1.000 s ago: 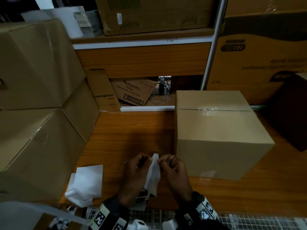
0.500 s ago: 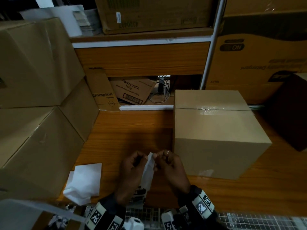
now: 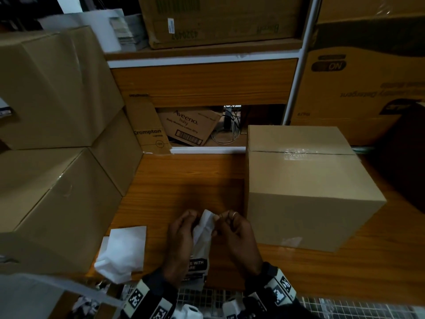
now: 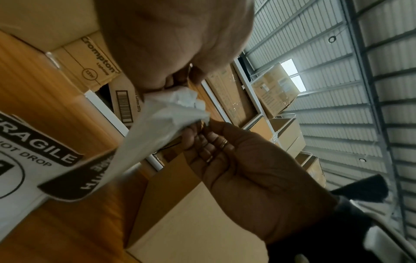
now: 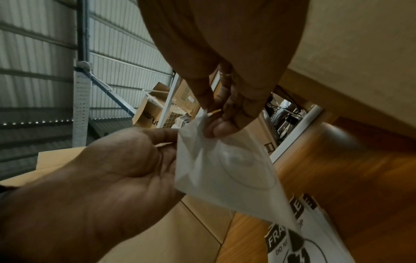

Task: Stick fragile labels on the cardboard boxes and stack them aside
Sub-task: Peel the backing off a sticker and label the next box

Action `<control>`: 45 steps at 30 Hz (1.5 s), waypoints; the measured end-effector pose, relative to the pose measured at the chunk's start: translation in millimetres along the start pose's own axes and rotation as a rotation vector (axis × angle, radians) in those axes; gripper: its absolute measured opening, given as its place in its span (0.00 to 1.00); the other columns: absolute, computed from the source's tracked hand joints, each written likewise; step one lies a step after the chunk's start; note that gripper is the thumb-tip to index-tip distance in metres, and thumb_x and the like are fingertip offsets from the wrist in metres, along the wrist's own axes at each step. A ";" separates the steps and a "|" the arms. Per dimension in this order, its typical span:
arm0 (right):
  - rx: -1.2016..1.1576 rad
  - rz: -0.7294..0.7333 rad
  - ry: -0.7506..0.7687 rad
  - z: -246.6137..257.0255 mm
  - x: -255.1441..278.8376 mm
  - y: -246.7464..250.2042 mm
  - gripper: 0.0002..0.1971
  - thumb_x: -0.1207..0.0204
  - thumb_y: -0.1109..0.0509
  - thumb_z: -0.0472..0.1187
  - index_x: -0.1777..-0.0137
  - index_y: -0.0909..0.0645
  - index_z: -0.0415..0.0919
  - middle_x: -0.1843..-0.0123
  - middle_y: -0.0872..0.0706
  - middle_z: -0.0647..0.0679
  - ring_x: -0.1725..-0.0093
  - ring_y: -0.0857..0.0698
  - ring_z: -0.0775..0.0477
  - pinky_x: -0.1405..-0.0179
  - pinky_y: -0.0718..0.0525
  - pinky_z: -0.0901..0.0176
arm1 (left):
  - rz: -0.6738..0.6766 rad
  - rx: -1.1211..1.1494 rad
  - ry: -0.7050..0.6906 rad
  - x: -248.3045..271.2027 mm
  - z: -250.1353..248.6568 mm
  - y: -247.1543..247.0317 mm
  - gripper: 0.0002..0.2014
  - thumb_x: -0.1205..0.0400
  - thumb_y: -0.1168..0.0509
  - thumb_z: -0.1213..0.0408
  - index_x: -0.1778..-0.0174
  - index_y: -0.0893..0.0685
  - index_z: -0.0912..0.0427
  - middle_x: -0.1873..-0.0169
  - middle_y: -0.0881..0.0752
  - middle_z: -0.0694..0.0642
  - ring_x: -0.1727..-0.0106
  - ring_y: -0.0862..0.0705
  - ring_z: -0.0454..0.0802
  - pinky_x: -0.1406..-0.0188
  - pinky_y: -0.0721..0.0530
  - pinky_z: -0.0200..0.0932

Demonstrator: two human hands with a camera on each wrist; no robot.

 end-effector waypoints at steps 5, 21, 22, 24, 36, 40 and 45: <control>0.051 0.090 0.030 11.8 -1.3 -3.8 0.12 0.12 0.33 0.40 0.58 0.18 0.40 0.63 0.14 0.52 0.60 0.14 0.55 0.57 0.16 0.59 | 0.107 -0.090 -0.053 -1.9 -8.7 1.3 0.21 0.16 0.34 0.42 0.57 0.09 0.58 0.58 0.09 0.60 0.53 0.10 0.55 0.49 0.15 0.54; -0.025 -0.165 -0.045 -7.4 4.3 -10.3 0.12 0.13 0.33 0.35 0.58 0.16 0.34 0.62 0.11 0.42 0.59 0.12 0.43 0.56 0.13 0.45 | -0.036 -0.036 -0.054 -2.3 5.4 10.6 0.13 0.13 0.34 0.61 0.62 0.14 0.61 0.69 0.16 0.52 0.62 0.19 0.48 0.58 0.20 0.47; -0.046 -0.178 -0.045 -6.9 5.1 -10.1 0.12 0.13 0.33 0.33 0.59 0.17 0.32 0.63 0.12 0.42 0.60 0.13 0.45 0.57 0.14 0.48 | -0.054 -0.017 -0.045 -2.0 6.0 10.5 0.14 0.13 0.34 0.61 0.62 0.15 0.62 0.70 0.17 0.52 0.63 0.20 0.48 0.59 0.20 0.46; -0.085 -0.197 -0.059 -7.9 6.4 -10.4 0.13 0.13 0.34 0.32 0.60 0.18 0.29 0.64 0.14 0.40 0.62 0.15 0.45 0.59 0.16 0.50 | -0.078 0.012 -0.032 -1.9 7.2 10.5 0.15 0.12 0.34 0.61 0.64 0.16 0.63 0.71 0.19 0.53 0.65 0.22 0.46 0.61 0.22 0.45; -0.078 -0.133 -0.052 2.5 2.1 -4.8 0.14 0.13 0.33 0.34 0.62 0.21 0.32 0.68 0.18 0.47 0.64 0.19 0.49 0.60 0.18 0.51 | 0.131 -0.017 -0.052 5.1 10.2 10.3 0.29 0.18 0.36 0.35 0.48 0.12 0.62 0.51 0.11 0.66 0.46 0.13 0.66 0.38 0.16 0.68; -0.086 -0.105 -0.077 5.8 0.8 -6.0 0.13 0.14 0.32 0.34 0.61 0.21 0.29 0.67 0.18 0.47 0.64 0.18 0.50 0.62 0.18 0.59 | 0.132 0.048 -0.031 11.2 7.1 7.6 0.26 0.19 0.39 0.35 0.52 0.12 0.56 0.52 0.08 0.54 0.46 0.10 0.56 0.44 0.14 0.51; -0.067 -0.071 -0.101 6.6 -1.5 -5.0 0.13 0.13 0.33 0.33 0.61 0.21 0.31 0.67 0.19 0.46 0.65 0.19 0.53 0.63 0.20 0.63 | 0.110 0.044 -0.040 11.4 8.4 13.4 0.28 0.16 0.42 0.35 0.47 0.09 0.57 0.49 0.08 0.64 0.43 0.11 0.64 0.40 0.14 0.62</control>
Point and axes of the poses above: each hand's wrist, its own x-axis away from the middle knuckle, its own y-axis out of the back of the hand, z = x × y, the point moved 6 cm from there along -x, towards the middle knuckle
